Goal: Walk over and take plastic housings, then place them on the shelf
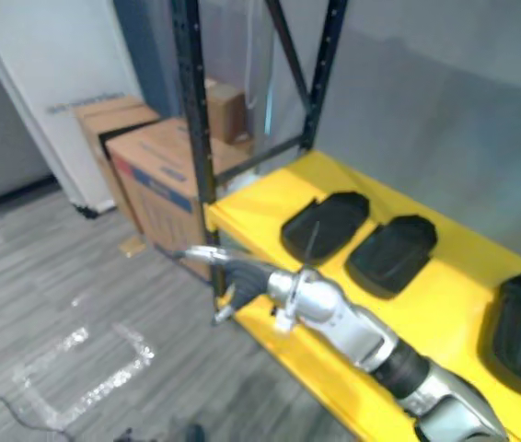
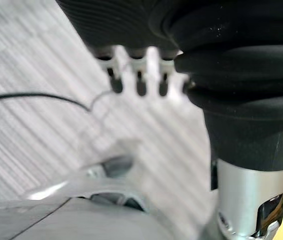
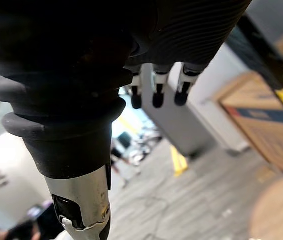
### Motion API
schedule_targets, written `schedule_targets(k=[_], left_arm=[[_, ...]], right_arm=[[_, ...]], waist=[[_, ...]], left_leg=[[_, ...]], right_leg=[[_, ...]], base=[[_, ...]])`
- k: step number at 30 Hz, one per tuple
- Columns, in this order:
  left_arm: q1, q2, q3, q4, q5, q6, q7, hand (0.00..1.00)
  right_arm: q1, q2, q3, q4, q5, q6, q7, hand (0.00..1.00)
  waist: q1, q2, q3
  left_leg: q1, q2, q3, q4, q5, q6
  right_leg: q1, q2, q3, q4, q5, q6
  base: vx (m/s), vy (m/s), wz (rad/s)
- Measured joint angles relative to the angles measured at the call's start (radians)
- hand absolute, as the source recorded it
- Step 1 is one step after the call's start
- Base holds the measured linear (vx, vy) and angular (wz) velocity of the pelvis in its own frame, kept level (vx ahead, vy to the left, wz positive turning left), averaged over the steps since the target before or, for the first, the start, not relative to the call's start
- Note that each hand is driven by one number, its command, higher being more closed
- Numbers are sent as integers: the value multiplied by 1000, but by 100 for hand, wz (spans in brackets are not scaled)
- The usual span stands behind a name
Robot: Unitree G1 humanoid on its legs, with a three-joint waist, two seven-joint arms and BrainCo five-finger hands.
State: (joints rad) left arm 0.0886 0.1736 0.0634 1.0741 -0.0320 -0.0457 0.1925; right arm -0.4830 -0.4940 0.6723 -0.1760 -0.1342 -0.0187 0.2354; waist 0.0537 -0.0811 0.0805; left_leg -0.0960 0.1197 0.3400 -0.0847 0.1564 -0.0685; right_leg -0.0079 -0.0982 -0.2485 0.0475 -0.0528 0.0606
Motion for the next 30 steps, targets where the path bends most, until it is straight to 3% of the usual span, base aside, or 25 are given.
schedule_targets(k=[3, 5, 8, 16, 26, 30], left_arm=[[-74, 10, -3, -16, -11, -1, 1, 0], [-146, 21, -8, -40, -39, -2, 3, 0], [-180, 21, -30, -55, -53, -12, 6, 0], [-217, 21, -88, -95, -102, -42, 32, 0], [-221, 14, -88, -111, -117, -40, 30, 0], [-213, 15, -86, -112, -117, -41, 30, 0]], right_arm=[[-34, 11, -45, 13, -29, -6, -79, 0], [-102, 25, -89, 42, -50, -7, -143, 0], [-134, 35, -104, 40, -68, -16, -196, 0], [-156, 42, -154, 29, -78, -15, -270, 0], [-158, 32, -278, 18, -113, 69, -306, 0], [-147, 9, -332, 18, -114, 72, -321, 0]], waist=[[15, 7, 119], [21, 9, 227], [26, 11, 291], [30, 40, 347], [19, 51, 354], [13, 62, 366]], left_leg=[[-56, 9, -11, 29, 13, 11], [-124, 30, -28, 126, -13, 22], [-150, 37, -31, 159, -24, 26], [-174, 24, -29, 148, -25, 29], [-172, 22, -41, 153, -26, 30], [-166, 23, -42, 153, -26, 30]], right_leg=[[-60, 6, 0, 57, 1, 0], [-96, 12, -2, 94, 5, -3], [-110, 15, -2, 105, 5, -4], [-151, 2, 1, 127, -5, -8], [-142, 2, -1, 133, -10, -9], [-136, 3, -1, 133, -18, -15]], base=[[-28, 3, 5], [-101, -5, 6], [-24, -1, 1], [14, 25, 1], [44, 5, 3], [0, 0, 0]])
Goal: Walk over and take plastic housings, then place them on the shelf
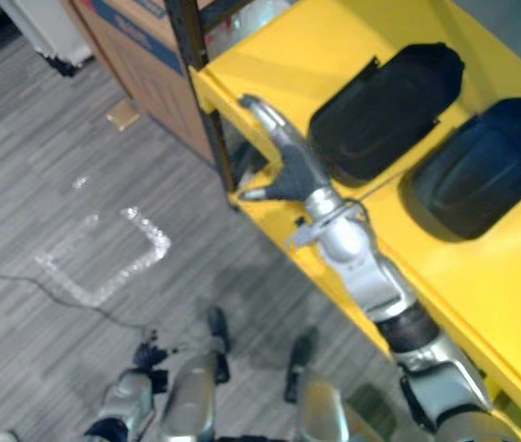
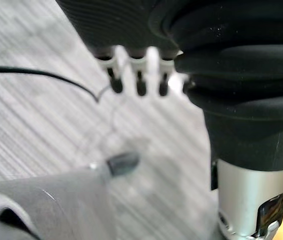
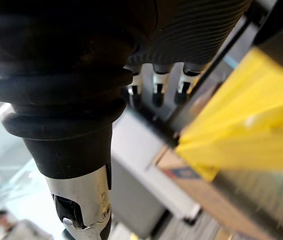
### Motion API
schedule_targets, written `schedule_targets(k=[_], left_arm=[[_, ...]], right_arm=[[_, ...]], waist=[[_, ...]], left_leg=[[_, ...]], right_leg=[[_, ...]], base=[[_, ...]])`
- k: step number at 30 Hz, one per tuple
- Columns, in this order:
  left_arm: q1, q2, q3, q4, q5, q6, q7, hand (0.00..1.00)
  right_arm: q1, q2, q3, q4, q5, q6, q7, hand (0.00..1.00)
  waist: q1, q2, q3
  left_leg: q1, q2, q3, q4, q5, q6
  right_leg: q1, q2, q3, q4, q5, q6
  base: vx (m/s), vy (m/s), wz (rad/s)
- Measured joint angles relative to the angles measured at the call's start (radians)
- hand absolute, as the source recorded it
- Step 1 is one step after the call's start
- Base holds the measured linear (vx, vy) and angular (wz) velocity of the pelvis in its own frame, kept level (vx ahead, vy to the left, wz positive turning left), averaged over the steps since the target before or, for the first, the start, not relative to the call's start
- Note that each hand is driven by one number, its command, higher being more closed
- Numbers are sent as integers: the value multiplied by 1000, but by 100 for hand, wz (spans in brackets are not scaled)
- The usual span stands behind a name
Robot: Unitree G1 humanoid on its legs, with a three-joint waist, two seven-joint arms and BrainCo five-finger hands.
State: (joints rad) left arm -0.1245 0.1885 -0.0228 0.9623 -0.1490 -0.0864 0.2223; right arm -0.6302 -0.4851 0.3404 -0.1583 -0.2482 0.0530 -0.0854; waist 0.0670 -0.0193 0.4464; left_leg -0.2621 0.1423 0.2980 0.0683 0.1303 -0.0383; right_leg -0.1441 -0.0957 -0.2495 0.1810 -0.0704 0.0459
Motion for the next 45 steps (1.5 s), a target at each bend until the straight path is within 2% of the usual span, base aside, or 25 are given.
schedule_targets(k=[7, 10, 13, 20, 24, 33, 37, 42, 45], left_arm=[[13, 0, 1, -11, 12, 2, -7, 0], [23, 3, 5, -23, 34, 2, -7, 0], [36, 3, 6, -27, 41, 2, -7, 0], [37, 4, 7, -41, 42, -11, -8, 0], [39, 4, 0, -41, 40, -15, -10, 0], [48, 5, -1, -41, 40, -11, -10, 0], [48, 8, -1, -39, 40, -5, -10, 0], [49, 19, -1, -38, 40, -1, -11, 0], [56, 28, 0, -38, 40, -1, -11, 0]], right_arm=[[62, -54, -103, -44, 2, 0, 2, 0], [107, -70, -143, -90, 10, -5, 5, 0], [164, -77, -173, -153, 10, -12, 6, 0], [257, -102, -273, -227, 9, -52, 20, 0], [317, -108, -341, -268, 8, -99, 19, 0], [351, -112, -354, -269, 7, -204, 59, 0], [349, -142, -307, -268, 7, -201, 90, 0], [351, -143, -283, -261, 8, -164, 102, 0], [352, -142, -272, -259, 8, -163, 114, 0]], waist=[[-9, -2, 1], [-25, -10, 6], [-29, -21, 11], [-67, -23, 11], [-83, -27, 9], [-82, -36, 3], [-79, -36, 3], [-79, -36, 3], [-77, -36, 3]], left_leg=[[0, 4, 4, 1, 0, 0], [1, 7, 15, 4, -6, -1], [17, 15, 45, 15, -21, -7], [19, 26, 88, 48, -51, -7], [20, 25, 99, 60, -62, -4], [15, 29, 95, 82, -77, -4], [13, 27, 86, 84, -77, -3], [-9, 27, 66, 103, -82, 1], [-16, 29, 64, 117, -89, 4]], right_leg=[[3, 3, 2, -10, 8, 10], [3, 6, 12, -21, 15, 11], [7, 9, 42, -25, 19, 12], [8, 10, 85, -53, 41, 19], [8, 8, 97, -57, 46, 24], [17, 7, 95, -61, 46, 26], [23, 6, 85, -63, 46, 27], [21, 6, 66, -63, 46, 27], [21, 4, 64, -61, 46, 27]], base=[[24, 6, -1], [8, 2, -12], [42, 12, -28], [32, 24, -19], [22, 23, -7], [8, 10, -1], [12, 15, 7], [10, 19, 11], [3, 8, 1]])
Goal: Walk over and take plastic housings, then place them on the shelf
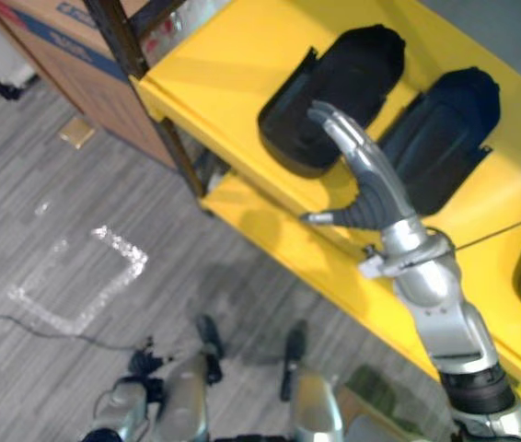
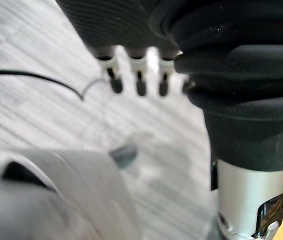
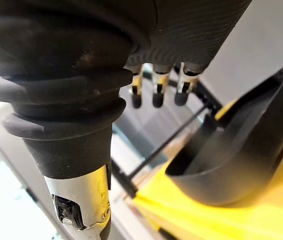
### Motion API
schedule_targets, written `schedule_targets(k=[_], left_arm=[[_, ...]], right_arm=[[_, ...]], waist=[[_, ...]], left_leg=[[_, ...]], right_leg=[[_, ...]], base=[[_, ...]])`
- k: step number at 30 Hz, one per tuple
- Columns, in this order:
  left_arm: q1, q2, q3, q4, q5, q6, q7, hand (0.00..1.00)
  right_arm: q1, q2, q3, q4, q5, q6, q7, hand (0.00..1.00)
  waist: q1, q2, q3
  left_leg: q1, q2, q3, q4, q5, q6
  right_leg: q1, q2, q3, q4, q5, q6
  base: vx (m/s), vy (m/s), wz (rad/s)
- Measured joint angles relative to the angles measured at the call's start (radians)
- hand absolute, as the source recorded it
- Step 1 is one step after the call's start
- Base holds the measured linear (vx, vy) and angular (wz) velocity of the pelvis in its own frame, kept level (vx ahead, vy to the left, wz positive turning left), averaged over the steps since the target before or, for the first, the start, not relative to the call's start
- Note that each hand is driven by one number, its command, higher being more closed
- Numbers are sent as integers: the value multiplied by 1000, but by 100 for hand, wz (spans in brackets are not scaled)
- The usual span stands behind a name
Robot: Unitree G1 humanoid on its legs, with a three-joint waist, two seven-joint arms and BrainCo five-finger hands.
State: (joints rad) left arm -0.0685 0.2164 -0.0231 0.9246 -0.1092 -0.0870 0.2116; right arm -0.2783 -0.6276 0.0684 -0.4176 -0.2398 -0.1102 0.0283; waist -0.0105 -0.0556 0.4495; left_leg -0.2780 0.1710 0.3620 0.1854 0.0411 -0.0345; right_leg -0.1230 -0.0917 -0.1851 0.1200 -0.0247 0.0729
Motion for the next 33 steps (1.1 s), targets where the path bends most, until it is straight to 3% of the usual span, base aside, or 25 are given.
schedule_targets(k=[8, 23, 33], left_arm=[[3, 10, -2, -1, -1, -8, -1, 0], [1, 6, -37, -2, -10, -7, -4, 0], [0, -17, -35, -5, -10, 0, -4, 0]], right_arm=[[30, 5, 79, 38, -42, -2, 32, 0], [-145, 90, 152, 300, -137, -1, -212, 0], [-163, 90, 152, 319, -150, 1, -229, 0]], waist=[[3, 0, 0], [36, 14, -3], [43, 45, -2]], left_leg=[[0, -7, 0, 4, -3, 4], [-37, -17, -37, 33, -7, 13], [-38, -30, -44, 35, -13, 21]], right_leg=[[-3, -8, 0, 11, -1, 1], [-8, -17, -34, 17, -2, -1], [-9, -33, -39, 33, -18, 4]], base=[[-5, 21, 0], [2, 19, 6], [16, 16, 3]])
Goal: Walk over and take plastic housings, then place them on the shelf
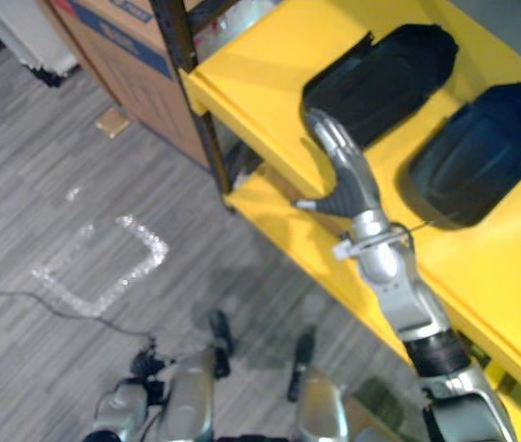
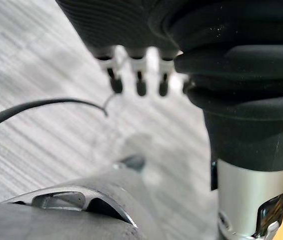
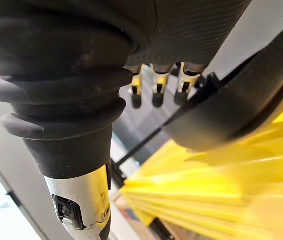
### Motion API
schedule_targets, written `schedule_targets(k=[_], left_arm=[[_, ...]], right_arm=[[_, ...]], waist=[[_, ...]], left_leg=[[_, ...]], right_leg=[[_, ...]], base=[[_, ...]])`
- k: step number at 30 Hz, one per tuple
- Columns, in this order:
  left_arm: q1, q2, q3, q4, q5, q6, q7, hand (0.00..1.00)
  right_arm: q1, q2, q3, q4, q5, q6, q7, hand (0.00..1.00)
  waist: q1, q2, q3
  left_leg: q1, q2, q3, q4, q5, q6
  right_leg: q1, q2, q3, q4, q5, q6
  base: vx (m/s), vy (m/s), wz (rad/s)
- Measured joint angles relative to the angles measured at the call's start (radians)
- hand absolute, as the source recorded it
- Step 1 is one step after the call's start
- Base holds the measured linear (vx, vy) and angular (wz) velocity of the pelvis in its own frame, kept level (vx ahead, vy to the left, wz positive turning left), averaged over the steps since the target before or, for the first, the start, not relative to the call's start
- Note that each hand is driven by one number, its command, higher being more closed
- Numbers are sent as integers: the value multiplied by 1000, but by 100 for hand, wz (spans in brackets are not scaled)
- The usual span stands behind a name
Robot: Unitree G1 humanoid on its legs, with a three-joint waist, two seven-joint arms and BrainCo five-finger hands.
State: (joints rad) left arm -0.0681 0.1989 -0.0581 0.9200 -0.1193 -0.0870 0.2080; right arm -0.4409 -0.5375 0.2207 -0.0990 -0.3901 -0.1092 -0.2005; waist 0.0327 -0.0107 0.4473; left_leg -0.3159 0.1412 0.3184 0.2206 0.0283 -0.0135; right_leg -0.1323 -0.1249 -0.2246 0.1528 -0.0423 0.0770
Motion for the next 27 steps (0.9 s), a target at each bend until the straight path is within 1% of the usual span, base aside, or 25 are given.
schedule_targets(k=[3, 4, 6, 9, 11, 13, 14, 15, 16, 18, 19, 20, 21, 25, 27], left_arm=[[0, -9, 4, 0, 0, -7, 0, 0], [0, -10, 4, 0, 0, -7, 0, 0], [0, -10, 4, -3, 0, -9, 0, 0], [2, -14, 4, -19, 0, -9, 0, 0], [3, -19, 4, -32, 0, -6, 1, 0], [5, -22, 4, -40, 0, -6, 2, 0], [6, -22, 5, -43, 0, -3, 2, 0], [7, -22, 5, -43, 0, 0, 2, 0], [8, -22, 7, -45, 0, 3, 3, 0], [10, -23, 8, -45, 0, 4, 4, 0], [10, -24, 8, -46, -1, 3, 5, 0], [10, -24, 9, -46, -1, 3, 6, 0], [11, -26, 9, -47, -2, 2, 7, 0], [22, -40, 14, -57, -34, 0, 10, 0], [23, -54, 13, -64, -40, 1, 15, 0]], right_arm=[[-3, 0, -1, 9, -8, 0, -24, 0], [-5, 0, -1, 9, -8, 0, -26, 0], [-13, -1, -7, 9, -7, 3, -53, 0], [-17, -1, -72, -9, 5, 4, -95, 0], [-17, -2, -166, -67, 104, 4, -145, 0], [-17, -1, -233, -113, 187, 3, -172, 0], [-18, -1, -262, -134, 257, 2, -170, 0], [-18, -1, -269, -137, 282, 3, -169, 0], [-18, 0, -275, -140, 341, 12, -154, 0], [-19, 8, -276, -140, 401, 43, -133, 0], [-23, 11, -276, -140, 422, 62, -122, 0], [-37, 24, -276, -134, 439, 90, -110, 0], [-55, 35, -275, -120, 459, 98, -105, 0], [-169, 68, -239, -30, 459, 145, -105, 0], [-246, 69, -213, 37, 454, 189, -110, 0]], waist=[[4, 10, 0], [4, 11, 0], [3, 11, -1], [4, 11, -1], [3, 11, -1], [2, 11, -1], [0, 11, -1], [-2, 11, -1], [-6, 11, -1], [-8, 11, -1], [-8, 11, -1], [-8, 11, -1], [-8, 12, -1], [-2, 19, -5], [7, 35, -2]], left_leg=[[-1, -1, 0, 0, 0, 0], [-1, -2, 0, 0, 0, 0], [-1, -1, 0, 0, 0, 0], [-1, -2, -2, 0, 0, 0], [-1, -4, -2, 0, -1, 1], [-1, -3, -2, 2, -1, 1], [-1, -3, -3, 3, -1, 1], [0, -3, -3, 5, -1, 1], [0, 0, -4, 12, -3, 2], [2, 4, -5, 23, -8, 1], [1, 6, -5, 28, -10, 0], [1, 7, -5, 30, -11, 0], [1, 6, -5, 31, -11, 0], [2, 4, -7, 30, -11, 1], [4, 1, -21, 29, -11, 1]], right_leg=[[-2, 2, 0, 1, -1, 0], [-2, 2, 0, 1, -1, 0], [-3, 2, 0, 5, -2, 2], [-4, 2, -1, 8, -2, 2], [-3, 0, -1, 8, -2, 2], [-2, 0, -1, 8, -3, 2], [-1, 0, -1, 8, -2, 2], [0, 1, -2, 8, -3, 2], [4, 1, -3, 8, -3, 2], [11, 3, -3, 7, -3, 3], [12, 4, -3, 8, -3, 2], [13, 4, -2, 9, -3, 2], [13, 4, -2, 9, -4, 1], [15, 1, -4, 9, -3, 2], [28, -2, -20, 6, -3, 3]], base=[[0, 0, 0], [0, 0, 0], [0, 0, 0], [0, 0, 0], [0, 0, 0], [0, 0, 0], [0, 0, 0], [0, 0, 0], [0, 0, 0], [0, 0, 0], [0, 0, 0], [0, 0, 0], [0, 0, 0], [-10, 29, 2], [8, 18, 17]])
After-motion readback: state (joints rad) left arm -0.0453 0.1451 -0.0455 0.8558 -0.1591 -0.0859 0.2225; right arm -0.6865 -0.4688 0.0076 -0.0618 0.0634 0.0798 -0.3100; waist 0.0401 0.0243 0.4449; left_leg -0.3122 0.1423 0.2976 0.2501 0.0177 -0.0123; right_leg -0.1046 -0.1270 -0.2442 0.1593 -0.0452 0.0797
